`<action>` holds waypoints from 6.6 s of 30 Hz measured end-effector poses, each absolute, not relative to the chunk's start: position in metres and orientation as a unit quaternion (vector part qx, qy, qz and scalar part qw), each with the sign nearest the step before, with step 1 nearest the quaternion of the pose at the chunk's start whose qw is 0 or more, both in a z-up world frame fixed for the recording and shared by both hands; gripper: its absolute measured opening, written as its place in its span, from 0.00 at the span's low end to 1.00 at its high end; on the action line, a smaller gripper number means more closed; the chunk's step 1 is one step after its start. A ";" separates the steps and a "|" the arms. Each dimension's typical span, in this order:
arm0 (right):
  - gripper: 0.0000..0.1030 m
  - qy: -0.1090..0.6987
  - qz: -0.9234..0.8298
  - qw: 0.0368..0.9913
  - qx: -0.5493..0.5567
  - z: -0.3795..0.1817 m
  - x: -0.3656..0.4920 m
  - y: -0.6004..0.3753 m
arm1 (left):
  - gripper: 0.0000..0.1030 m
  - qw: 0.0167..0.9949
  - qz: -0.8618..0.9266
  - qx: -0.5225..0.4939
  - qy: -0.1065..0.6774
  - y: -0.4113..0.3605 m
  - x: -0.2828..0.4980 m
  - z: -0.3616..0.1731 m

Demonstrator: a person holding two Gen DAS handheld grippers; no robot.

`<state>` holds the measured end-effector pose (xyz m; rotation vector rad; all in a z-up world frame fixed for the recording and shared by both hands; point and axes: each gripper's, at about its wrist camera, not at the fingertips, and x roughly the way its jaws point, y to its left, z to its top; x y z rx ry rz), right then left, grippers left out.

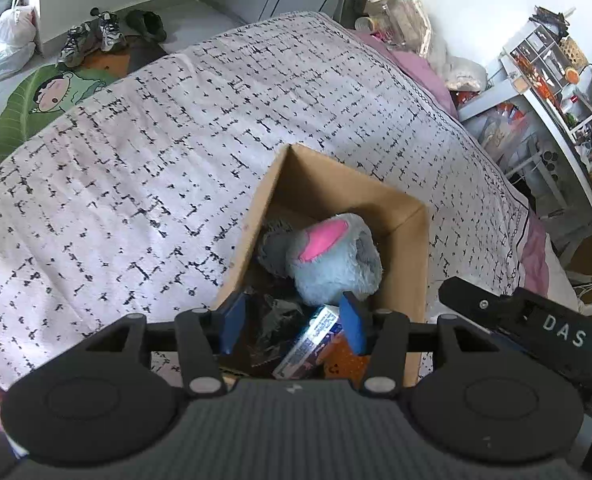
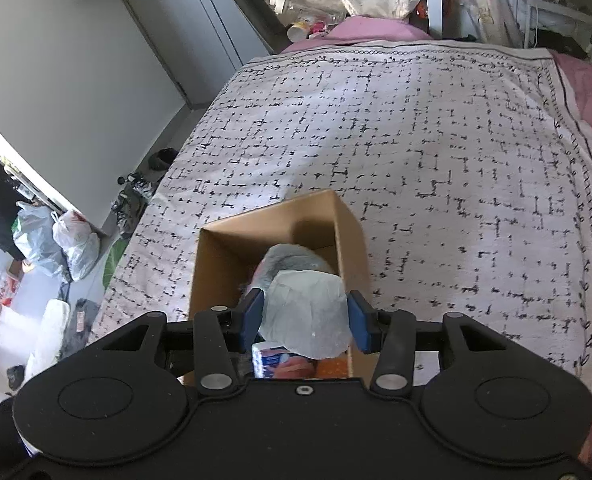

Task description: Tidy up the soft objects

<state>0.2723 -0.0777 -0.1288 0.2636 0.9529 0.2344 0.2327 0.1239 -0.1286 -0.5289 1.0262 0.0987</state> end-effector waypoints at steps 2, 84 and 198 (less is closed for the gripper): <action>0.61 0.456 0.105 0.875 0.127 -0.128 0.272 -0.078 | 0.51 0.837 0.047 -0.249 0.485 0.125 0.232 -0.127; 1.00 0.348 0.068 0.932 0.074 -0.054 0.092 -0.213 | 0.99 0.922 0.004 -0.081 0.379 0.026 0.063 -0.018; 1.00 0.334 0.060 0.940 0.034 -0.055 0.061 -0.206 | 0.99 0.932 -0.009 -0.056 0.359 0.022 0.030 -0.013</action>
